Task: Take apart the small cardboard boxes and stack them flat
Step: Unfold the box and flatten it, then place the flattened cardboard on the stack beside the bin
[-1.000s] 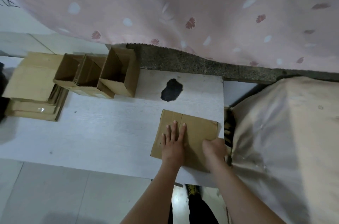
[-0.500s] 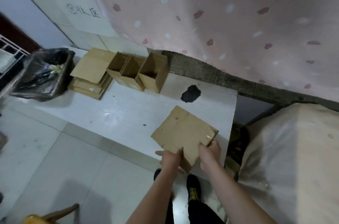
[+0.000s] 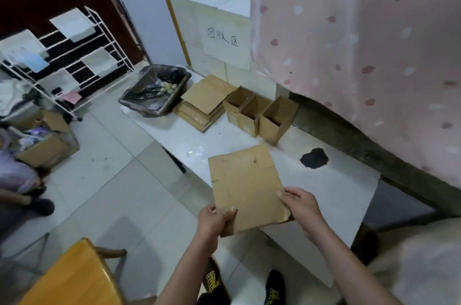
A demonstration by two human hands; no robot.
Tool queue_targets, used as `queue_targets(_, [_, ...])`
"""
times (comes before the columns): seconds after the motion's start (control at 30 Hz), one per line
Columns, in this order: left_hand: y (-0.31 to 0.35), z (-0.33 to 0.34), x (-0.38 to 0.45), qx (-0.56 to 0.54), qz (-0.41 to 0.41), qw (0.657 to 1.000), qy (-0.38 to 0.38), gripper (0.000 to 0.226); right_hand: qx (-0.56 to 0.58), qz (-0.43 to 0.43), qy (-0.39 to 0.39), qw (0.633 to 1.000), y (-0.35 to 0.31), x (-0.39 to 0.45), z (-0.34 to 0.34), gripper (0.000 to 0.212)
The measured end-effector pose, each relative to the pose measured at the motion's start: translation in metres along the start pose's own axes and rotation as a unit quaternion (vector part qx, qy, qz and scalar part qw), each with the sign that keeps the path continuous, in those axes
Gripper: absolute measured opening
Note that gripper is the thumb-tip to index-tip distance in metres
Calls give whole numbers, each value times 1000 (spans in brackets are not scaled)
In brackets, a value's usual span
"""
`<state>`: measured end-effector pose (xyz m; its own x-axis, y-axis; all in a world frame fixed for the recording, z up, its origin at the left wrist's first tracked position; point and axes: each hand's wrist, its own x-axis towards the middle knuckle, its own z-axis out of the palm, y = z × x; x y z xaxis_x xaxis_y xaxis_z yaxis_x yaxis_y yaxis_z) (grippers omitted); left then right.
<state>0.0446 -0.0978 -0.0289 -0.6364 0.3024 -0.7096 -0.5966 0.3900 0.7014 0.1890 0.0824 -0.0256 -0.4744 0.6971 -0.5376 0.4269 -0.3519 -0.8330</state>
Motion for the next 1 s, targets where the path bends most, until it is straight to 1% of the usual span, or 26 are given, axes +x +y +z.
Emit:
queue_targets(0.07, [9, -21, 1, 5, 20, 1000, -2, 35, -58, -27, -27, 998, -10, -2, 30, 14])
queue_targets(0.13, [20, -41, 6, 1, 40, 999, 1, 33, -102, -47, -5, 994, -18, -3, 66, 17])
queue_targets(0.2, [32, -64, 14, -2, 64, 998, 6, 31, -112, -67, 22, 991, -26, -4, 101, 21])
queue_targets(0.37, [69, -131, 38, -1, 125, 992, 21, 35, -112, -120, 43, 985, -52, -7, 183, 25])
queue_targets(0.47, [86, -163, 48, 18, 162, 986, 46, 35, -118, -128, 67, 982, -66, -12, 223, 32])
queue_targets(0.6, [101, -194, 57, 26, 190, 979, 66, 32, -139, -141, 61, 978, -84, -18, 261, 36])
queue_targets(0.7, [118, -212, 74, 25, 201, 977, 70, 31, -141, -149, 57, 977, -102, -10, 282, 36])
queue_targets(0.83, [138, -225, 100, 38, 212, 974, 77, 32, -133, -160, 62, 976, -117, 11, 306, 31])
queue_targets(1.0, [174, -236, 140, 68, 208, 973, 74, 30, -115, -147, 63, 980, -136, 50, 335, 30])
